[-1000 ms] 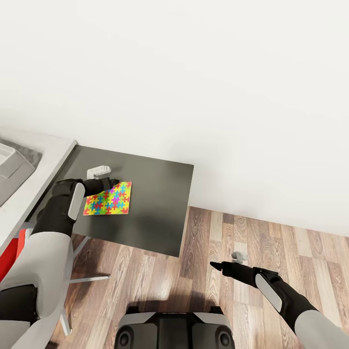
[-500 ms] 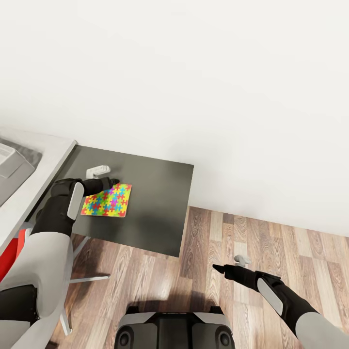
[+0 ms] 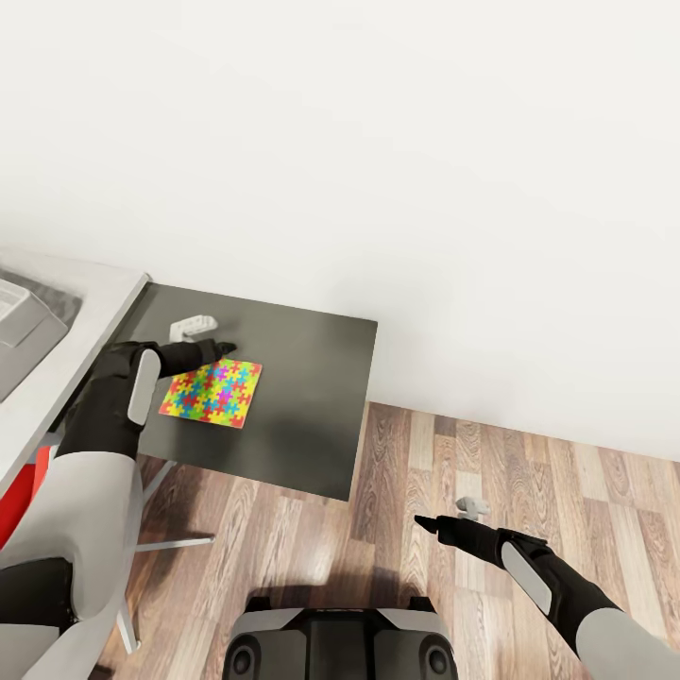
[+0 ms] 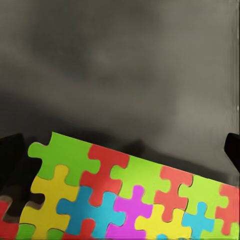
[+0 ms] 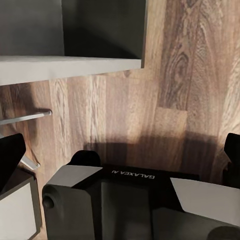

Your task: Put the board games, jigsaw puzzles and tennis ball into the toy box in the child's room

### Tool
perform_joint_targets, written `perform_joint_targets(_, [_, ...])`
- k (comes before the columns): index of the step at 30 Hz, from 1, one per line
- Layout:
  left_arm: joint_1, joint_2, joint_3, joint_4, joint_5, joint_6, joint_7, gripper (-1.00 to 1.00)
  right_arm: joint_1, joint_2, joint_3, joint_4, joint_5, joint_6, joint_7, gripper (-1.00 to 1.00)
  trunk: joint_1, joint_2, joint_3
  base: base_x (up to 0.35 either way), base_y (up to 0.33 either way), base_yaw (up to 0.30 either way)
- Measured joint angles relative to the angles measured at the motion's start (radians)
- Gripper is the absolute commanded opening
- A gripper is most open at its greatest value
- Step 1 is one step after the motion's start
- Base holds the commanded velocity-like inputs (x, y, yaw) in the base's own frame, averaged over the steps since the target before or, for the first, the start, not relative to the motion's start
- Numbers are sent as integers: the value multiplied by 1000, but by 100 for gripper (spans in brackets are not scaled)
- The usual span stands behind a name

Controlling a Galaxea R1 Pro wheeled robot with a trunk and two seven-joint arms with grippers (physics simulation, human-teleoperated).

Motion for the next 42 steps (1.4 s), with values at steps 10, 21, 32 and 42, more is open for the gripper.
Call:
perform_joint_targets(10, [1,0,-1,-18,-1,19,0,100,0,0,0,1,0,0,0,100,0,0,0,0,0,0])
perform_joint_targets(21, [6,2,-1,-21,-10,22,9,100,0,0,0,1,0,0,0,100,0,0,0,0,0,0])
perform_joint_targets(32, [8,4,-6,-47,-12,23,46,100,0,1,0,1,0,0,0,100,0,0,0,0,0,0])
perform_joint_targets(42, [20,3,-7,-116,-12,69,80,100,0,1,0,1,0,0,0,100,0,0,0,0,0,0])
